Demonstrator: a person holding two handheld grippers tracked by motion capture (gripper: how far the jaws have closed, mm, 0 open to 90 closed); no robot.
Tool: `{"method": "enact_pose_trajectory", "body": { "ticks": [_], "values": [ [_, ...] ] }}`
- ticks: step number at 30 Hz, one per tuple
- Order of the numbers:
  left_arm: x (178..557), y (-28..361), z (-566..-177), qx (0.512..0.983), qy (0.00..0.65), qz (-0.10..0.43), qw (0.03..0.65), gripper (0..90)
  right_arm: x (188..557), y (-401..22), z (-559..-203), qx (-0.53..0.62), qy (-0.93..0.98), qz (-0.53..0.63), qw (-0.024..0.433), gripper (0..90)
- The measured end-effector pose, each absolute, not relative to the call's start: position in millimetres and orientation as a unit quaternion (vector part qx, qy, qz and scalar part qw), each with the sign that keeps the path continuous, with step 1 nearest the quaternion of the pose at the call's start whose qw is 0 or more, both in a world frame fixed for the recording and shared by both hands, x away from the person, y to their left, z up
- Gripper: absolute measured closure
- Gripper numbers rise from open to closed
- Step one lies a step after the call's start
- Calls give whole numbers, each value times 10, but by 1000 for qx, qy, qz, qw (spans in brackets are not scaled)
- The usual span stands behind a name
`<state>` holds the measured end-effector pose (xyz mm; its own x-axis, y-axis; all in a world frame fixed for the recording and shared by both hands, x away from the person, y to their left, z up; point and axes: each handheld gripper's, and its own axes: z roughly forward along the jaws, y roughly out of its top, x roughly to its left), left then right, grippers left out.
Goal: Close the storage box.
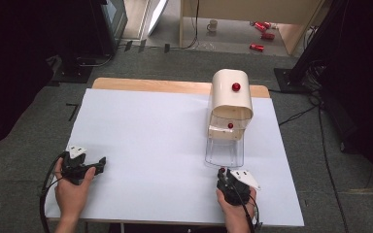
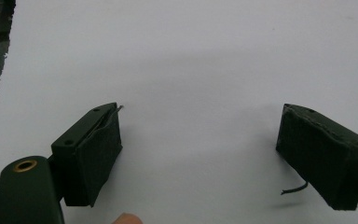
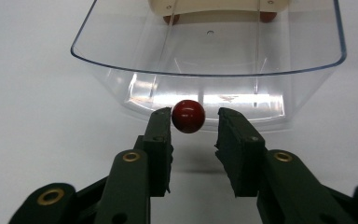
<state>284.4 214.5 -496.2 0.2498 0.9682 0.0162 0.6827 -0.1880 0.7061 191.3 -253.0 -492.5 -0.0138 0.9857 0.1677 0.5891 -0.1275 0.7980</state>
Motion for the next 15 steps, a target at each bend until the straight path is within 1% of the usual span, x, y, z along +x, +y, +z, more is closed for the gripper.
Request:
{"method": "enact_pose_trajectory", "body": {
  "ticks": [6, 7, 15],
  "values": [
    [2844, 2145, -4962, 732, 563, 240, 297, 138, 1927, -2534, -4935, 654, 603, 376, 260, 720],
    [2844, 2145, -4962, 732, 563, 240, 297, 138, 1929, -2541, -4930, 654, 601, 379, 260, 741],
    [2844, 2145, -4962, 732, 563, 240, 297, 138, 1931, -2568, -4868, 650, 597, 386, 269, 748]
  ]
}}
